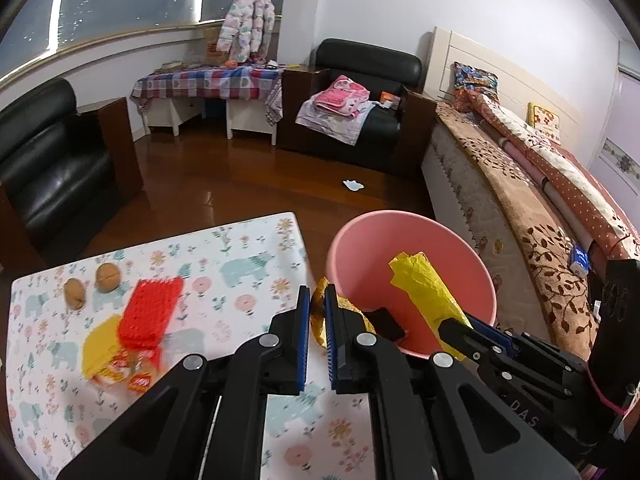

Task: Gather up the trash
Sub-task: 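Carry the bag and crust over the pink bucket and open both tools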

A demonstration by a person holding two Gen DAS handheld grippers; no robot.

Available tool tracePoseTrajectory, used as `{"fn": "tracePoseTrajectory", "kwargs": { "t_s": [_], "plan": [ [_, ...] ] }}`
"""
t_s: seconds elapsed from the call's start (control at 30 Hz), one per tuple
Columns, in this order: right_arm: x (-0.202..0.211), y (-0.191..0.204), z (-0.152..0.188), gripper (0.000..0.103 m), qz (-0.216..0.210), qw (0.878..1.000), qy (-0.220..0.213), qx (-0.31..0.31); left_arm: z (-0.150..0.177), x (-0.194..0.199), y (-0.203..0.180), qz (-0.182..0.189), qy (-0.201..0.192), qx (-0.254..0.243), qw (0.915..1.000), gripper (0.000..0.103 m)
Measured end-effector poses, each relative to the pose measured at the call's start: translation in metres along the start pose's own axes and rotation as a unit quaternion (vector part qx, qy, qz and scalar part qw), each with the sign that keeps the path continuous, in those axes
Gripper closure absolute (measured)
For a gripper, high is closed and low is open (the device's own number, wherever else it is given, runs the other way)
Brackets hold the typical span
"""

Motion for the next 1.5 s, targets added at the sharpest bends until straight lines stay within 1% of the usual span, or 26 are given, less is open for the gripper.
{"fn": "tracePoseTrajectory", "kwargs": {
  "t_s": [0.1, 0.3, 0.43, 0.67, 0.9, 0.93, 1.0, 1.07, 1.1, 1.3, 1.33, 1.43, 1.5],
  "plan": [
    [-0.003, -0.011, -0.004, 0.088, 0.009, 1.0, -0.002, -0.009, -0.006, -0.009, -0.011, 0.005, 0.002, -0.008, 1.0, 0.096],
    [-0.011, -0.035, -0.008, 0.088, 0.024, 0.999, 0.002, -0.032, -0.013, -0.027, -0.028, 0.031, 0.006, -0.016, 0.9994, 0.096],
    [-0.018, -0.051, -0.007, 0.088, 0.031, 0.998, 0.009, -0.047, -0.015, -0.042, -0.037, 0.041, 0.018, -0.018, 0.9989, 0.096],
    [-0.026, -0.064, -0.003, 0.088, 0.037, 0.997, 0.017, -0.058, -0.013, -0.069, -0.047, 0.046, 0.041, -0.02, 0.9979, 0.096],
    [-0.03, -0.069, 0.0, 0.088, 0.041, 0.997, 0.023, -0.067, -0.009, -0.078, -0.053, 0.049, 0.051, -0.023, 0.9972, 0.096],
    [-0.03, -0.069, 0.0, 0.088, 0.042, 0.997, 0.023, -0.068, -0.008, -0.079, -0.054, 0.051, 0.052, -0.024, 0.9971, 0.094],
    [-0.031, -0.068, 0.001, 0.088, 0.042, 0.996, 0.024, -0.069, -0.008, -0.078, -0.055, 0.052, 0.051, -0.024, 0.9971, 0.086],
    [-0.031, -0.067, 0.001, 0.088, 0.042, 0.996, 0.025, -0.069, -0.009, -0.075, -0.055, 0.051, 0.046, -0.02, 0.9975, 0.073],
    [-0.031, -0.068, 0.001, 0.088, 0.042, 0.996, 0.025, -0.069, -0.009, -0.074, -0.054, 0.049, 0.044, -0.018, 0.9977, 0.071],
    [-0.028, -0.065, -0.002, 0.088, 0.044, 0.997, 0.022, -0.066, -0.008, -0.067, -0.05, 0.046, 0.039, -0.014, 0.9981, 0.068],
    [-0.027, -0.064, -0.003, 0.086, 0.044, 0.997, 0.019, -0.066, -0.007, -0.065, -0.048, 0.046, 0.039, -0.013, 0.9981, 0.068],
    [-0.022, -0.063, -0.005, 0.075, 0.04, 0.997, 0.01, -0.07, -0.003, -0.06, -0.046, 0.047, 0.038, -0.011, 0.9981, 0.067],
    [-0.018, -0.063, -0.006, 0.072, 0.04, 0.997, 0.006, -0.07, 0.0, -0.056, -0.044, 0.048, 0.036, -0.01, 0.9982, 0.067]
  ]
}}
Point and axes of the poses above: each gripper's, at about its wrist camera, not at the fingertips, and x roughly against the way its jaws point, y to its left, z to its underside, the point moved 10 cm from there along -x, roughly the way its jaws point, and after that the axes turned 11 degrees about y, right-handed, at the moved point
